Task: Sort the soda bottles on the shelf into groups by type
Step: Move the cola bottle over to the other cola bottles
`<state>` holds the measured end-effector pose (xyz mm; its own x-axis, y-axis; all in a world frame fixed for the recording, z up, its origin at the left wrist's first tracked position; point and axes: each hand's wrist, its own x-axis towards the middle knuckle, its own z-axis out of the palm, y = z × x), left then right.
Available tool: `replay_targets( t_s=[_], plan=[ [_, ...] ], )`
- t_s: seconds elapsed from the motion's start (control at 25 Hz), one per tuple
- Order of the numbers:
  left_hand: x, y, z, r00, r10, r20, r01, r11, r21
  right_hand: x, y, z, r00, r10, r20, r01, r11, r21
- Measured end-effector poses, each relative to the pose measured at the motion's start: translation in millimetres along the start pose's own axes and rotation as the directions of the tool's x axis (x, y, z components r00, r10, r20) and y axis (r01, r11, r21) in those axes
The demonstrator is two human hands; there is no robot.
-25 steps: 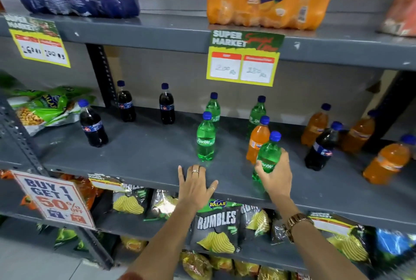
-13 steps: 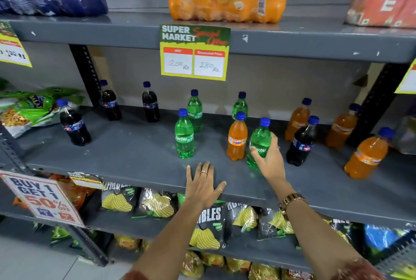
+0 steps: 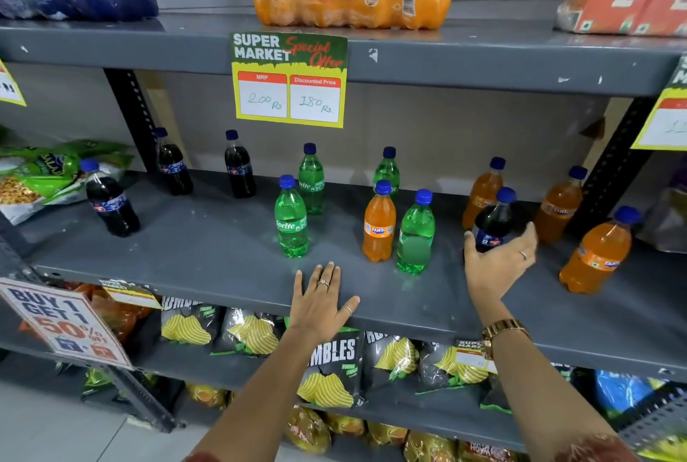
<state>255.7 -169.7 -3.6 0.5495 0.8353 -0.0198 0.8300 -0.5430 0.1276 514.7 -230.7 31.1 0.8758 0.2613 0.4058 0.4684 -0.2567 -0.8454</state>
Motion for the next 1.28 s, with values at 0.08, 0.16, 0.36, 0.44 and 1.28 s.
replay_targets(
  t_s=[0.08, 0.16, 0.36, 0.44, 1.28],
  plan=[
    [1, -1, -1, 1.0, 0.008, 0.012, -0.008, 1.0, -0.004, 2, 6, 4, 0.994, 0.038, 0.104, -0.041, 0.999, 0.024],
    [1, -2, 0, 1.0, 0.021, 0.017, -0.021, 1.0, -0.002, -2, 8, 2, 0.992, 0.047, 0.115, -0.055, 0.997, 0.063],
    [0, -19, -4, 1.0, 0.022, -0.009, -0.022, 1.0, 0.003, -42, -2, -8, 0.998, 0.053, 0.018, -0.055, 0.995, 0.083],
    [-3, -36, -7, 0.999, 0.043, -0.017, -0.043, 0.999, 0.007, -58, -11, -8, 0.998, 0.058, 0.015, -0.059, 0.998, 0.03],
    [-26, -277, -43, 0.995, -0.101, 0.003, 0.101, 0.995, 0.001, -241, -165, 129, 0.919, -0.122, 0.374, 0.096, 0.992, 0.088]
  ],
)
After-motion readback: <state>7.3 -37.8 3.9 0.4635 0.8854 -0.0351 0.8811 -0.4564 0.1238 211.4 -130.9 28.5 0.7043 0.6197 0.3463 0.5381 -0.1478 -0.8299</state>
